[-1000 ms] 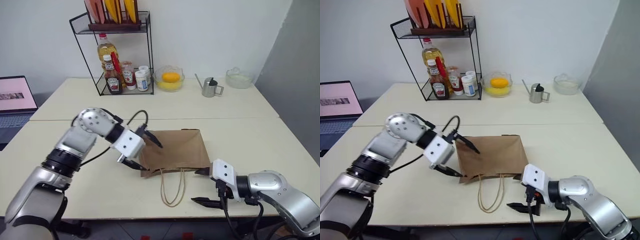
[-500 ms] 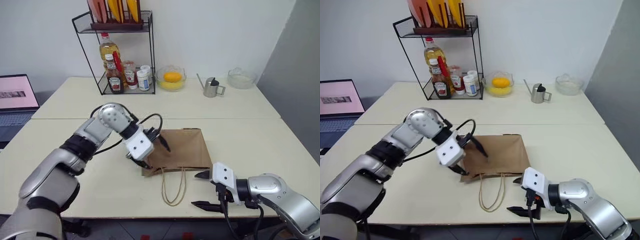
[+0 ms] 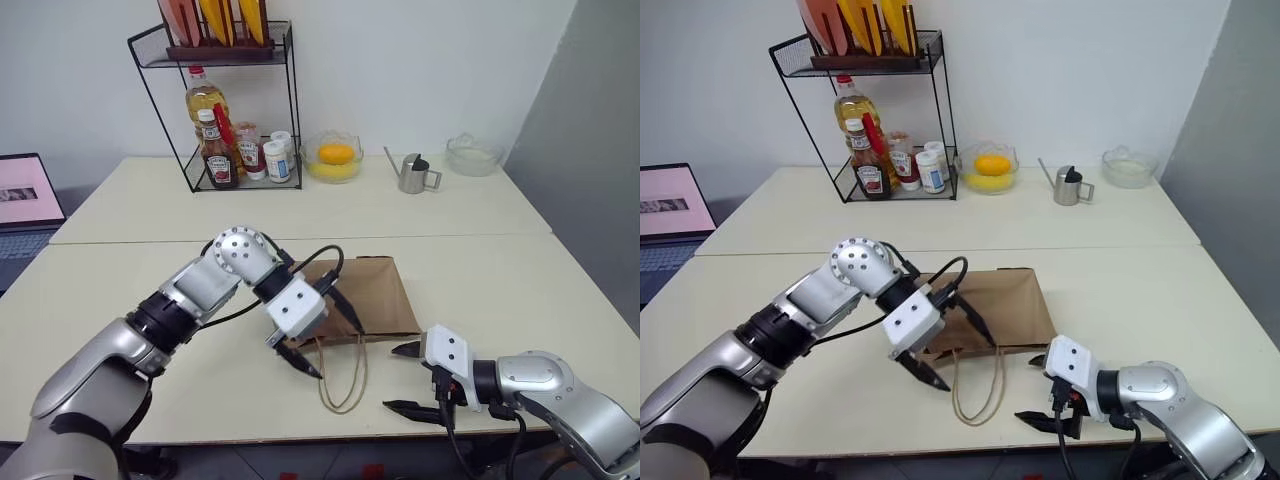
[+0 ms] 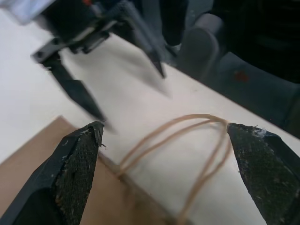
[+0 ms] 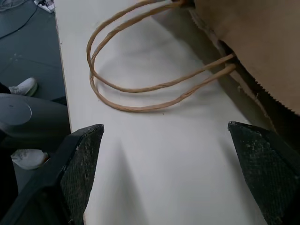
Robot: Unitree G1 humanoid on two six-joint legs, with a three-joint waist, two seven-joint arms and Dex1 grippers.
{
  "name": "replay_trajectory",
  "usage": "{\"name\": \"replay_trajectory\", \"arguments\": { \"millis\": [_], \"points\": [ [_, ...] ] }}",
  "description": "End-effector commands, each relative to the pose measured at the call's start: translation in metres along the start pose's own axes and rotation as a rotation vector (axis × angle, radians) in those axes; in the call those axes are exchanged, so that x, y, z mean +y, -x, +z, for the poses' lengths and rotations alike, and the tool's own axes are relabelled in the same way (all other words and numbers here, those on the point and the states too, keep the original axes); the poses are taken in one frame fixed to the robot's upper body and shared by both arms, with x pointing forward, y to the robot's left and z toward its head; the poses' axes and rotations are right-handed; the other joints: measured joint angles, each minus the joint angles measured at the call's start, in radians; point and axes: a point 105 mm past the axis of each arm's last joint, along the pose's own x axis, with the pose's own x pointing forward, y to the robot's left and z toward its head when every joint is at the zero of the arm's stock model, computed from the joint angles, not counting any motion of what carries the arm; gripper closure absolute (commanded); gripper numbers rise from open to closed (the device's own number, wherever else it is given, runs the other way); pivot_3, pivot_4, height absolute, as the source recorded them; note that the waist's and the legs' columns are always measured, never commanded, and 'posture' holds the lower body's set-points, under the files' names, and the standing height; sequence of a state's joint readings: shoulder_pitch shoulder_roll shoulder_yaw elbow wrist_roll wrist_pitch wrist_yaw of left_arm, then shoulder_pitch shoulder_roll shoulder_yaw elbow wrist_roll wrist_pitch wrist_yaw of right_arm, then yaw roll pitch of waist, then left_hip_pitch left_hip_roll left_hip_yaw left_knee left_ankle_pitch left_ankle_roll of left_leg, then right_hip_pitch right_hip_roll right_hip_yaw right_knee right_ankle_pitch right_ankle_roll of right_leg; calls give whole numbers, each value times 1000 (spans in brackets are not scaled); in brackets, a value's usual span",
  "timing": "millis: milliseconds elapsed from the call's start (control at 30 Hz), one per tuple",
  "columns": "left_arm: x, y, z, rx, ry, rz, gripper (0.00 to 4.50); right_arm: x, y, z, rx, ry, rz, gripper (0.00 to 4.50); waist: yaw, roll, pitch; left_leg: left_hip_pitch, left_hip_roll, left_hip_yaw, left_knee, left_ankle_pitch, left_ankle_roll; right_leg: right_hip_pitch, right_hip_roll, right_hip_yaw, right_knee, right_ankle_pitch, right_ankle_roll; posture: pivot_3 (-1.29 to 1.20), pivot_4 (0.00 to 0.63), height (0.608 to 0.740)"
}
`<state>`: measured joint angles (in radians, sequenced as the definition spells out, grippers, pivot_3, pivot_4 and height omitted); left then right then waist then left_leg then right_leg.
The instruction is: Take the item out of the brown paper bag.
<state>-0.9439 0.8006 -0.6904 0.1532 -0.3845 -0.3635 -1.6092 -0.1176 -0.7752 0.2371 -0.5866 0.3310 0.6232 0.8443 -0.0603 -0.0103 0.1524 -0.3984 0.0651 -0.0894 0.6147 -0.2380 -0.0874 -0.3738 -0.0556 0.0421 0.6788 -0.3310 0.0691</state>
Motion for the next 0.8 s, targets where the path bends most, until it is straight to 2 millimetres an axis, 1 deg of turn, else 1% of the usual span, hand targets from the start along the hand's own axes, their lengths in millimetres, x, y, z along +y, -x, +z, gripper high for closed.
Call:
{"name": "replay_trajectory", "arguments": {
  "millis": [33, 133, 267, 433, 567, 667, 733, 800],
  "points": [
    [-2, -4, -1, 24, -68, -8, 0, 2, -1, 8, -28, 28, -8, 38, 3, 0, 0, 0, 0, 0, 0, 0, 0, 0, 0, 0, 0, 0, 0, 0, 150, 740],
    [-6, -10, -9, 44, -97, -11, 0, 2, -2, 7, -30, 24, -9, 38, 4, 0, 0, 0, 0, 0, 0, 0, 0, 1, 0, 0, -1, 0, 0, 0, 150, 740],
    [-11, -20, -14, 44, -113, -16, 0, 3, -3, 7, -32, 21, -12, 38, 4, 0, 0, 0, 0, 0, 0, 0, 0, 0, 0, 0, -1, 0, 0, 0, 150, 740],
    [-8, -28, -21, 55, -134, 15, 0, 2, -3, 7, -32, 19, -18, 38, 4, 0, 0, 0, 0, 0, 0, 0, 1, 1, 0, 0, -1, 0, 0, 0, 150, 740],
    [-3, -31, -25, 85, -187, 44, 0, 3, -2, 7, -29, 17, -21, 38, 4, 0, 0, 0, 0, 0, 1, 0, 1, 1, 0, 0, -1, 0, 0, 0, 150, 740],
    [0, -33, -29, 106, -221, 69, 588, 4, 1, 6, -25, 14, -26, 0, 4, 0, 0, 0, 0, 0, 2, 0, 1, 1, 0, 0, -1, 0, 0, 0, 150, 740],
    [1, -33, -28, 98, -219, 78, 1155, 5, 3, 5, -22, 15, -27, 0, 4, 0, 0, -1, 0, 0, 8, -1, 1, 1, 0, 0, 0, 0, 0, 0, 150, 740],
    [1, -34, -27, 91, -221, 85, 1740, 6, 5, 5, -18, 16, -27, 0, 5, 0, 0, -1, 0, 0, 10, -3, 6, 1, 0, 0, 0, 0, 0, 0, 150, 740]
  ]
}}
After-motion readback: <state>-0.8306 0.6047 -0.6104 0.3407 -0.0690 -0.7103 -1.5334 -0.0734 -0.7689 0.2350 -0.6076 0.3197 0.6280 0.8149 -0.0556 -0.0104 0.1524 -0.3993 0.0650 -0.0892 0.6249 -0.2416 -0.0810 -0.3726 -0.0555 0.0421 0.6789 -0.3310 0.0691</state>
